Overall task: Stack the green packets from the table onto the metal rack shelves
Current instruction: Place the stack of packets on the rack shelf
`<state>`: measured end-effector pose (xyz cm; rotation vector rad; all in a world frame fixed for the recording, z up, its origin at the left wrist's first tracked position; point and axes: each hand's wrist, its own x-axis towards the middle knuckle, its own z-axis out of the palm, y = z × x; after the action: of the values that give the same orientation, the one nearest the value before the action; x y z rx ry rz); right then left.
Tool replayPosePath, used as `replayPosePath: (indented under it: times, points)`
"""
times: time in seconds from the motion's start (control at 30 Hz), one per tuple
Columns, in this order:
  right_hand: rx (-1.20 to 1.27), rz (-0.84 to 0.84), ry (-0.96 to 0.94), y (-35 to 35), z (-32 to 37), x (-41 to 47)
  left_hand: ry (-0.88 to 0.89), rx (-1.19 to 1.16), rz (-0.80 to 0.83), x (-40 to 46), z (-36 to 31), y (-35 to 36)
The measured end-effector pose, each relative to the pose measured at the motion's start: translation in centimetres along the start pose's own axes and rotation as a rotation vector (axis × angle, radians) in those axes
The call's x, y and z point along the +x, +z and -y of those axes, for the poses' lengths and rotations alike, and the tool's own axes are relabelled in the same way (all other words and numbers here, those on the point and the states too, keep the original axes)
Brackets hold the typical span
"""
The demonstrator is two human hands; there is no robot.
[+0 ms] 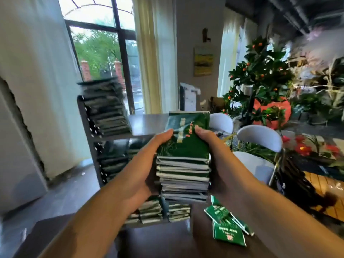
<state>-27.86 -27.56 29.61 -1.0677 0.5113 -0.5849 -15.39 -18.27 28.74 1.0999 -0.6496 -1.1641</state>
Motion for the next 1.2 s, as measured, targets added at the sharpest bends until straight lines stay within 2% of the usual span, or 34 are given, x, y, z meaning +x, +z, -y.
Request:
replayPosePath:
  times: [0.2,0.4,0.67,0.93,1.2]
  points:
    - [-0.062,0.044,0.044,7.0,3.9,0.2,0.002,-0.030,-0.063,-2.9,-7.9,-1.6]
    - [-0.071,0.035,0.088,11.1,8.1,3.3,0.025,-0.102,-0.118,-1.2,-13.1,-2.1]
    - [-0.083,0.041,0.194,8.5,8.9,8.9,0.023,-0.227,-0.216,5.0,-12.4,-0.8]
    - [-0.055,0.043,0.180,7.9,8.7,12.6,0.008,-0.214,-0.404,8.8,-12.8,-1.1]
    - [-0.036,0.046,0.189,7.7,8.2,15.2,0.001,-0.147,-0.520,10.8,-13.1,-1.4]
